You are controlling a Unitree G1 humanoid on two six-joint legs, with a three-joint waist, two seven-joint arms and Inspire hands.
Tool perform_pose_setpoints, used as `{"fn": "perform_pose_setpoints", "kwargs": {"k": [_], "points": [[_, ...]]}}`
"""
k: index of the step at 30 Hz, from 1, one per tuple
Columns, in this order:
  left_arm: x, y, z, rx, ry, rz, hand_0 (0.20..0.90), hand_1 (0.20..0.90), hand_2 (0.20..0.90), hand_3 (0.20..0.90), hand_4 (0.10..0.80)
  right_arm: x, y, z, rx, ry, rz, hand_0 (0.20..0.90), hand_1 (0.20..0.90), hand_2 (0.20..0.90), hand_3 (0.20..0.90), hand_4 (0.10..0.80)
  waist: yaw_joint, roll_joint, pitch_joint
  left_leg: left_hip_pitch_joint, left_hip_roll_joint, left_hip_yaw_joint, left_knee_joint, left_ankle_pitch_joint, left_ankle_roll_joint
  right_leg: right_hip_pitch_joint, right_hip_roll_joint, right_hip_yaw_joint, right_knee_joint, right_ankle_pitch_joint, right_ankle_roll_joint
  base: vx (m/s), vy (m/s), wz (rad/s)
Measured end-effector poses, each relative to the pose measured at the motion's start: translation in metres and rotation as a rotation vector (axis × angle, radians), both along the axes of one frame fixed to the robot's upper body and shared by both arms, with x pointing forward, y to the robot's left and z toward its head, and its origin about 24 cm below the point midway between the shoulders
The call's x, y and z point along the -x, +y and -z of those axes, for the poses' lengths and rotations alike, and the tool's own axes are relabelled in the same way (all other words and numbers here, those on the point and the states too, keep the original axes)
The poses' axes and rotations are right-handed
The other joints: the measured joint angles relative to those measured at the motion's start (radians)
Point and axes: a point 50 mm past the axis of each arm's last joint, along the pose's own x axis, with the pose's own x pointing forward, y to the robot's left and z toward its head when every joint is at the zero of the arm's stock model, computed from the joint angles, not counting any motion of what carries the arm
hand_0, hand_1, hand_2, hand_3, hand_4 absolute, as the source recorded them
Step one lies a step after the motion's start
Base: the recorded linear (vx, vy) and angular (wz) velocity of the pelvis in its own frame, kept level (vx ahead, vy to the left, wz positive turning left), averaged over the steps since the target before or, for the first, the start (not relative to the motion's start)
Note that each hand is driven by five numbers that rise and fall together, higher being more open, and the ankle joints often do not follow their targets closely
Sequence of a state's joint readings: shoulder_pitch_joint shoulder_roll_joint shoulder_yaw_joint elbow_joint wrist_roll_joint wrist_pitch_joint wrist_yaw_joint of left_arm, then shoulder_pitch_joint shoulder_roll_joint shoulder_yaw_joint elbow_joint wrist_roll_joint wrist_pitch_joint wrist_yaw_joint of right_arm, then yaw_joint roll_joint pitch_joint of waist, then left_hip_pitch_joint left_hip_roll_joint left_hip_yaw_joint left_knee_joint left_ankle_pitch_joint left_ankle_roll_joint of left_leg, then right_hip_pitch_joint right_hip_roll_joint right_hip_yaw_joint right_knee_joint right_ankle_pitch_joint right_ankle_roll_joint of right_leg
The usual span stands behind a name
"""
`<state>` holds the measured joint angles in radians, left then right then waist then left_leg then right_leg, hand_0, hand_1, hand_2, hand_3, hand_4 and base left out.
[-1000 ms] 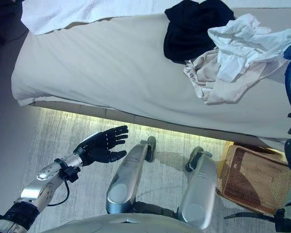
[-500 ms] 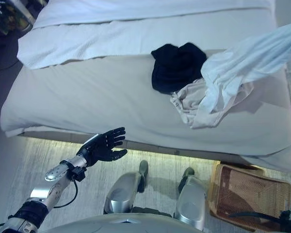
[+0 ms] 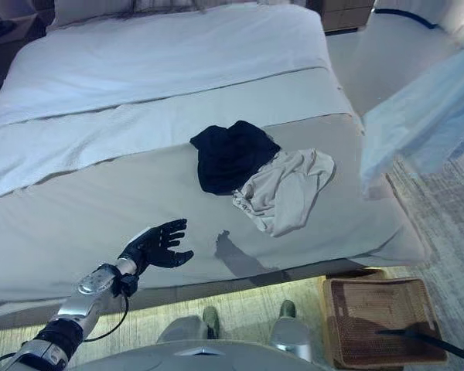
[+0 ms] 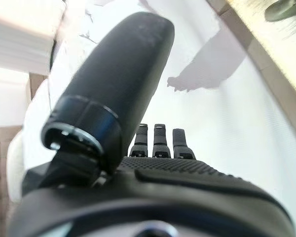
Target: Pick up the clothes from the bed and place them into the basket
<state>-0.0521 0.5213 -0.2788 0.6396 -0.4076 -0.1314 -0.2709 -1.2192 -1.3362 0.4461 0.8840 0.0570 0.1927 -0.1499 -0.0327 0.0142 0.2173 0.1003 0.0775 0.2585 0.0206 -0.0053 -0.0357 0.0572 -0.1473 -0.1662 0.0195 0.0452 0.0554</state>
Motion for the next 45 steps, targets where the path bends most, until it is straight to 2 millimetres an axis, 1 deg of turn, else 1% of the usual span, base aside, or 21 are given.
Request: {"fn": "perform_pose_setpoints", "kwargs": {"k": [1,2,3,4,5,7,9,11,13,14,16,18,21,24,28,30,35,37,39,43,45], "points": [[-0.003,0.001,-0.001,-0.010,-0.003,-0.002,0.900,0.900,0.900,0.900,0.800,0.005,0.000,-0.006,0.019,-0.009,0.004,0.300,0.300,0.300,0.200,0.100,-0.011,-0.005,-0.003,0.010,-0.010,0.013,-0.015,0.000,0.000,0.001,-0.005,0.014,-0.012,0.006,0.008,-0.005,-0.006,-0.39],[-0.004,0.004,-0.002,-0.018,-0.007,-0.009,0.900,0.900,0.900,0.900,0.800,0.011,-0.001,-0.012,0.036,-0.021,0.014,0.300,0.300,0.300,0.200,0.100,-0.027,-0.013,-0.011,0.014,-0.020,0.023,-0.030,0.001,0.001,0.001,-0.012,0.020,-0.029,0.006,0.008,-0.013,-0.008,-0.25],[-0.005,0.004,-0.003,-0.020,-0.010,-0.013,0.900,0.900,0.900,0.900,0.800,0.013,-0.002,-0.014,0.041,-0.024,0.019,0.300,0.300,0.300,0.200,0.100,-0.034,-0.018,-0.014,0.015,-0.024,0.028,-0.032,0.001,0.002,0.002,-0.014,0.025,-0.038,0.009,0.013,-0.021,-0.009,-0.28],[-0.005,0.006,-0.003,-0.024,-0.009,-0.020,0.900,0.900,0.900,0.900,0.800,0.017,-0.004,-0.017,0.049,-0.030,0.029,0.300,0.300,0.300,0.200,0.100,-0.044,-0.025,-0.018,0.022,-0.027,0.042,-0.041,0.003,0.004,0.004,-0.014,0.040,-0.054,0.022,0.033,-0.024,-0.011,-0.36],[-0.005,0.007,-0.002,-0.026,-0.004,-0.024,0.900,0.900,0.900,0.900,0.800,0.020,-0.005,-0.019,0.051,-0.031,0.038,0.300,0.300,0.300,0.200,0.100,-0.053,-0.031,-0.022,0.033,-0.029,0.057,-0.052,0.004,0.006,0.007,-0.013,0.051,-0.065,0.024,0.035,-0.028,-0.023,-0.38],[-0.003,0.006,0.002,-0.033,0.008,-0.025,0.900,0.900,0.900,0.900,0.800,0.027,-0.008,-0.023,0.059,-0.039,0.056,0.300,0.300,0.300,0.200,0.100,-0.087,-0.036,-0.025,0.049,-0.028,0.070,-0.064,0.004,0.006,0.015,-0.008,0.069,-0.079,0.025,0.037,-0.018,-0.027,-0.24],[-0.003,0.005,0.002,-0.034,0.008,-0.023,0.900,0.900,0.900,0.900,0.800,0.034,-0.011,-0.028,0.056,-0.053,0.065,0.300,0.300,0.300,0.200,0.100,-0.098,-0.037,-0.026,0.059,-0.028,0.090,-0.070,0.004,0.006,0.016,0.000,0.088,-0.090,0.033,0.050,0.001,-0.012,-0.33],[-0.003,0.004,0.001,-0.052,-0.009,-0.009,0.900,0.900,0.900,0.900,0.800,0.040,-0.014,-0.031,0.044,-0.067,0.069,0.300,0.300,0.300,0.200,0.100,-0.123,-0.037,-0.026,0.074,-0.023,0.112,-0.080,0.004,0.006,0.011,0.013,0.115,-0.091,0.033,0.050,-0.005,-0.014,-0.39],[-0.005,0.004,-0.001,-0.061,-0.030,0.000,0.900,0.900,0.900,0.900,0.800,0.042,-0.015,-0.032,0.032,-0.067,0.058,0.300,0.300,0.300,0.200,0.100,-0.146,-0.036,-0.026,0.082,-0.018,0.134,-0.082,0.004,0.006,0.003,0.021,0.135,-0.091,0.034,0.050,-0.019,-0.023,-0.33],[-0.007,0.003,-0.002,-0.062,-0.039,0.002,0.900,0.900,0.900,0.900,0.800,0.045,-0.016,-0.030,0.020,-0.065,0.046,0.300,0.300,0.300,0.200,0.100,-0.164,-0.036,-0.027,0.084,-0.016,0.143,-0.083,0.004,0.005,-0.001,0.024,0.144,-0.090,0.034,0.050,-0.019,-0.028,-0.37],[-0.008,0.004,-0.003,-0.063,-0.044,-0.001,0.900,0.900,0.900,0.900,0.800,0.044,-0.017,-0.021,0.011,-0.028,0.018,0.300,0.300,0.300,0.200,0.100,-0.178,-0.036,-0.027,0.095,-0.011,0.162,-0.084,0.004,0.005,-0.002,0.030,0.159,-0.089,0.035,0.049,-0.037,-0.047,-0.30],[-0.009,0.004,-0.005,-0.065,-0.060,-0.004,0.900,0.900,0.900,0.900,0.800,0.045,-0.024,0.000,-0.002,0.045,-0.005,0.300,0.300,0.300,0.200,0.100,-0.200,-0.037,-0.031,0.104,-0.002,0.178,-0.088,0.001,0.002,-0.005,0.040,0.168,-0.087,0.035,0.049,-0.044,-0.069,-0.23],[-0.011,0.006,-0.007,-0.071,-0.077,-0.023,0.900,0.900,0.900,0.900,0.800,0.049,-0.035,0.036,-0.051,0.199,-0.024,0.300,0.300,0.300,0.200,0.100,-0.210,-0.037,-0.037,0.104,0.006,0.206,-0.096,0.001,0.002,-0.026,0.053,0.188,-0.082,0.035,0.049,-0.039,-0.067,-0.25],[-0.012,0.006,-0.007,-0.071,-0.079,-0.025,0.900,0.900,0.900,0.900,0.800,0.053,-0.046,0.075,-0.134,0.315,-0.029,0.300,0.300,0.300,0.200,0.100,-0.222,-0.036,-0.037,0.103,0.012,0.214,-0.095,0.002,0.000,-0.037,0.060,0.192,-0.074,0.035,0.049,-0.035,-0.074,-0.11],[-0.012,0.006,-0.007,-0.080,-0.077,-0.019,0.900,0.900,0.900,0.900,0.800,0.052,-0.049,0.115,-0.222,0.416,-0.055,0.300,0.300,0.300,0.200,0.100,-0.226,-0.033,-0.039,0.097,0.010,0.230,-0.095,0.002,0.000,-0.054,0.059,0.210,-0.071,0.034,0.049,-0.025,-0.064,-0.13],[-0.012,0.006,-0.007,-0.085,-0.076,-0.014,0.900,0.900,0.900,0.900,0.800,0.051,-0.048,0.133,-0.272,0.432,-0.074,0.300,0.300,0.300,0.200,0.100,-0.231,-0.033,-0.039,0.098,0.010,0.230,-0.095,0.002,0.000,-0.056,0.057,0.210,-0.071,0.034,0.049,-0.028,-0.059,-0.01],[-0.012,0.007,-0.008,-0.090,-0.077,-0.014,0.900,0.900,0.900,0.900,0.800,0.044,-0.042,0.168,-0.362,0.462,-0.118,0.300,0.300,0.300,0.200,0.100,-0.237,-0.026,-0.039,0.094,0.011,0.233,-0.095,0.002,0.000,-0.063,0.055,0.210,-0.069,0.034,0.050,-0.016,-0.030,-0.01],[-0.012,0.007,-0.008,-0.090,-0.073,-0.014,0.900,0.900,0.900,0.900,0.800,0.042,-0.040,0.177,-0.385,0.472,-0.130,0.300,0.300,0.300,0.200,0.100,-0.236,-0.020,-0.040,0.091,0.010,0.235,-0.095,0.002,0.000,-0.067,0.055,0.211,-0.070,0.034,0.049,-0.006,-0.034,-0.02],[-0.012,0.007,-0.007,-0.089,-0.059,-0.016,0.900,0.900,0.900,0.900,0.800,0.041,-0.038,0.185,-0.403,0.482,-0.141,0.300,0.300,0.300,0.200,0.100,-0.236,-0.005,-0.038,0.089,0.010,0.235,-0.095,0.002,0.000,-0.068,0.055,0.210,-0.070,0.034,0.049,-0.007,-0.038,0.01],[-0.011,0.007,-0.006,-0.088,-0.046,-0.015,0.900,0.900,0.900,0.900,0.800,0.040,-0.036,0.191,-0.419,0.488,-0.148,0.300,0.300,0.300,0.200,0.100,-0.234,0.023,-0.036,0.088,0.010,0.230,-0.095,0.002,0.000,-0.064,0.055,0.205,-0.070,0.034,0.049,-0.002,-0.020,0.03],[-0.011,0.007,-0.006,-0.088,-0.040,-0.016,0.900,0.900,0.900,0.900,0.800,0.037,-0.032,0.203,-0.449,0.494,-0.164,0.300,0.300,0.300,0.200,0.100,-0.232,0.030,-0.036,0.087,0.011,0.228,-0.096,0.003,0.000,-0.064,0.056,0.200,-0.071,0.034,0.049,-0.017,-0.028,0.04]]}}
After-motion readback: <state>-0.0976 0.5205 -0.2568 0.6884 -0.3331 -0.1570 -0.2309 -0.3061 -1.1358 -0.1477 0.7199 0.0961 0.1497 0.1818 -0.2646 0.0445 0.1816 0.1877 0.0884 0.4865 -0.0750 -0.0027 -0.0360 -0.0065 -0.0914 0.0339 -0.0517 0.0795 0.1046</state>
